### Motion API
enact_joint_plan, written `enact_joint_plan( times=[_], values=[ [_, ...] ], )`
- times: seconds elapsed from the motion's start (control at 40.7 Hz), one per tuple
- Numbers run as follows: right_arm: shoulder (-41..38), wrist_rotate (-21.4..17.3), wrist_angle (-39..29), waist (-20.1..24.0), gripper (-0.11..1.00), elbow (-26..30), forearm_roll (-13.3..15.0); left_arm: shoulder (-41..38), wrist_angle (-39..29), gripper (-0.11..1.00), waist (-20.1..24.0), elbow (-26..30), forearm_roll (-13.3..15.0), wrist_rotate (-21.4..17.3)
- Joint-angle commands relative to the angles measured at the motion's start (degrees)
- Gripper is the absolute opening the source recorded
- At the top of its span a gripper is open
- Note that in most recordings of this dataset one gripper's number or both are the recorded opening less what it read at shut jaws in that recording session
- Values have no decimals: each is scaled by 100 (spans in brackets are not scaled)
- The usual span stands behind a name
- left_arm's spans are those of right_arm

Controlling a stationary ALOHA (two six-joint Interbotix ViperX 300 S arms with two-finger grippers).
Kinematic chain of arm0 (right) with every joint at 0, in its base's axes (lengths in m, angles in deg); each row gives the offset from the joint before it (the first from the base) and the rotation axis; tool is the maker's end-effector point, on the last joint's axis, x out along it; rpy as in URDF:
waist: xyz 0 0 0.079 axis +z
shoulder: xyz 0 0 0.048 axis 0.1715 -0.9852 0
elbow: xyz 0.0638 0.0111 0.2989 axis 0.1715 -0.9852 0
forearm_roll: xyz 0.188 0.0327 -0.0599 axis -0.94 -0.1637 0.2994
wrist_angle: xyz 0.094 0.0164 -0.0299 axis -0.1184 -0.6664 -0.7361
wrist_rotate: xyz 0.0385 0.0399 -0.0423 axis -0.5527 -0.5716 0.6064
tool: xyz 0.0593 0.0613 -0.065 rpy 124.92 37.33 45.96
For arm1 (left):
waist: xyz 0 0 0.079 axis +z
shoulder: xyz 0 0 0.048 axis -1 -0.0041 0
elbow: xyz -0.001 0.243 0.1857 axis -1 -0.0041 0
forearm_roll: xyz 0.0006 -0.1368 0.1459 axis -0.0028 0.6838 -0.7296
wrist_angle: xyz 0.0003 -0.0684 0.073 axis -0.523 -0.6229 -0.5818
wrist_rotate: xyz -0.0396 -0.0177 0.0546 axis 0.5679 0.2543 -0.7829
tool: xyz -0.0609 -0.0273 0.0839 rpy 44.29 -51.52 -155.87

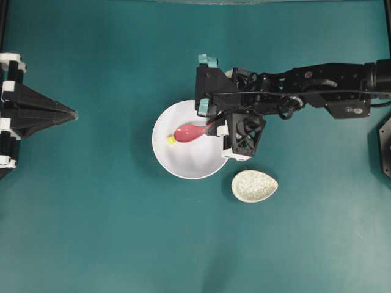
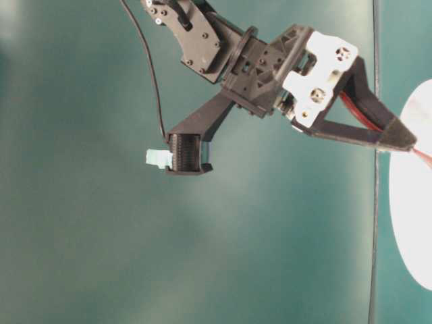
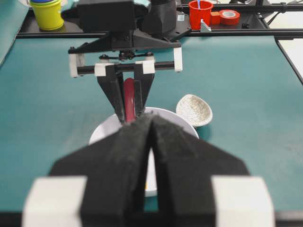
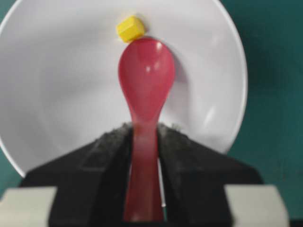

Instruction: Scoop the yellow hexagonal prism block from the bowl with a spoon using the right arm.

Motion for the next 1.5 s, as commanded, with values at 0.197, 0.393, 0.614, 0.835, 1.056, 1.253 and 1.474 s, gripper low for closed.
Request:
enact_joint_plan(
  times=[0.197, 0.393, 0.614, 0.835, 1.056, 1.253, 1.474],
  values=[
    [62, 9, 18, 149, 24, 97, 0, -18, 35, -1, 0, 114, -18, -9],
    [62, 18, -35, 185, 24, 88, 9, -18, 35, -1, 0, 114, -18, -9],
    [176, -18, -62, 158, 24, 246, 272, -18, 44, -1, 0, 123, -18, -9],
    [659, -88, -606, 79, 24, 316, 404, -26, 35, -1, 0, 114, -18, -9],
    [914, -404, -1354, 62, 24, 360, 387, -35, 44, -1, -9, 114, -18, -9],
    [809, -765, -1978, 62, 24, 510, 396, -35, 53, -1, 0, 114, -18, -9],
    [598, -1072, -2364, 62, 24, 782, 396, -35, 62, -1, 0, 114, -18, -9]
  ],
)
